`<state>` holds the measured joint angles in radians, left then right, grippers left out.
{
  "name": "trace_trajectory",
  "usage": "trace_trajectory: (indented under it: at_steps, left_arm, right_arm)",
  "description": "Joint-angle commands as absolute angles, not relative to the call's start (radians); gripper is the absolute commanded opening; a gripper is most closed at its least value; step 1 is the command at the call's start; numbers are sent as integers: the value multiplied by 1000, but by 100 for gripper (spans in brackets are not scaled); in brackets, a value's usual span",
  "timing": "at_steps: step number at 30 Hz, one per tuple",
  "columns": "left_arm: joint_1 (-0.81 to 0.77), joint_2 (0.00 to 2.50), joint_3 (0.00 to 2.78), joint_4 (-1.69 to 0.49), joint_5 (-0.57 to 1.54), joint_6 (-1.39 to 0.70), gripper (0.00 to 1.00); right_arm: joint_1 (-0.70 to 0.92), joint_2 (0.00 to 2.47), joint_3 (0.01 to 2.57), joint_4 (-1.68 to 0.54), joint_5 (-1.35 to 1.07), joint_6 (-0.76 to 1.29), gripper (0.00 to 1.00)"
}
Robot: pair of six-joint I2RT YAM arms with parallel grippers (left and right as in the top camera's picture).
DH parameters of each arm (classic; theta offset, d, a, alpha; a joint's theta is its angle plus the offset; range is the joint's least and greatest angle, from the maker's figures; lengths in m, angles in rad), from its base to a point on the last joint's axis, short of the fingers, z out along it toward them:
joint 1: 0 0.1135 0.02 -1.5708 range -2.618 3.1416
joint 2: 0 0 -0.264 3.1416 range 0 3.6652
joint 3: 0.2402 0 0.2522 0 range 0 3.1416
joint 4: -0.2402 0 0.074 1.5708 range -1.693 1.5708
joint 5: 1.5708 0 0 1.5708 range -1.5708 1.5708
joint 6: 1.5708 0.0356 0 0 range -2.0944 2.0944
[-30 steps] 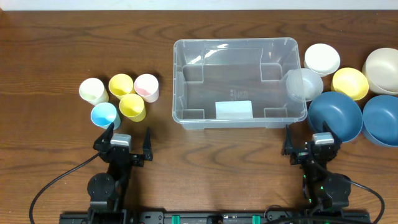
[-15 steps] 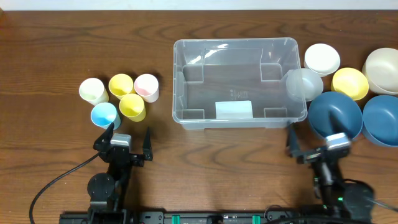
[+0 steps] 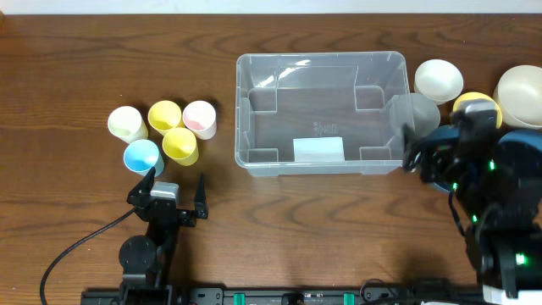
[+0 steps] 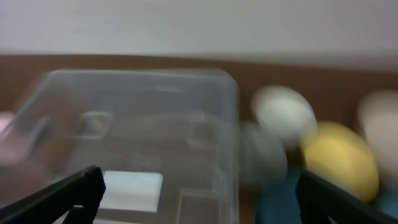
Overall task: Pack container
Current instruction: 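Reach the right gripper to the dark teal bowl and grasp its rim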
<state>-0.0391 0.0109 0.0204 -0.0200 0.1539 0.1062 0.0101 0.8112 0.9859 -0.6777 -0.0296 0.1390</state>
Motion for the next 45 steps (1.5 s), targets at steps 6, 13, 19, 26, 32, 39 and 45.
trace_trajectory:
  at_steps: [6, 13, 19, 26, 32, 39, 45]
  left_arm:
    - [-33, 6, 4, -56, 172, 116, 98]
    - [-33, 6, 4, -56, 172, 116, 98]
    - [-33, 6, 4, -56, 172, 116, 98]
    - [-33, 6, 4, -56, 172, 116, 98]
    - [-33, 6, 4, -56, 172, 116, 98]
    - [-33, 6, 4, -56, 172, 116, 98]
    - [-33, 6, 4, -56, 172, 116, 98]
  right_arm:
    - [-313, 873, 1015, -763, 125, 512, 99]
    - [-575, 1047, 1015, -798, -175, 511, 99]
    - [-609, 1193, 1011, -806, -214, 519, 99]
    - [-611, 1391, 1011, -876, -120, 665, 96]
    - [-610, 1533, 1011, -865, -102, 680, 98]
    - [-609, 1660, 1011, -820, -105, 696, 98]
    - [-609, 1689, 1011, -807, -105, 694, 94]
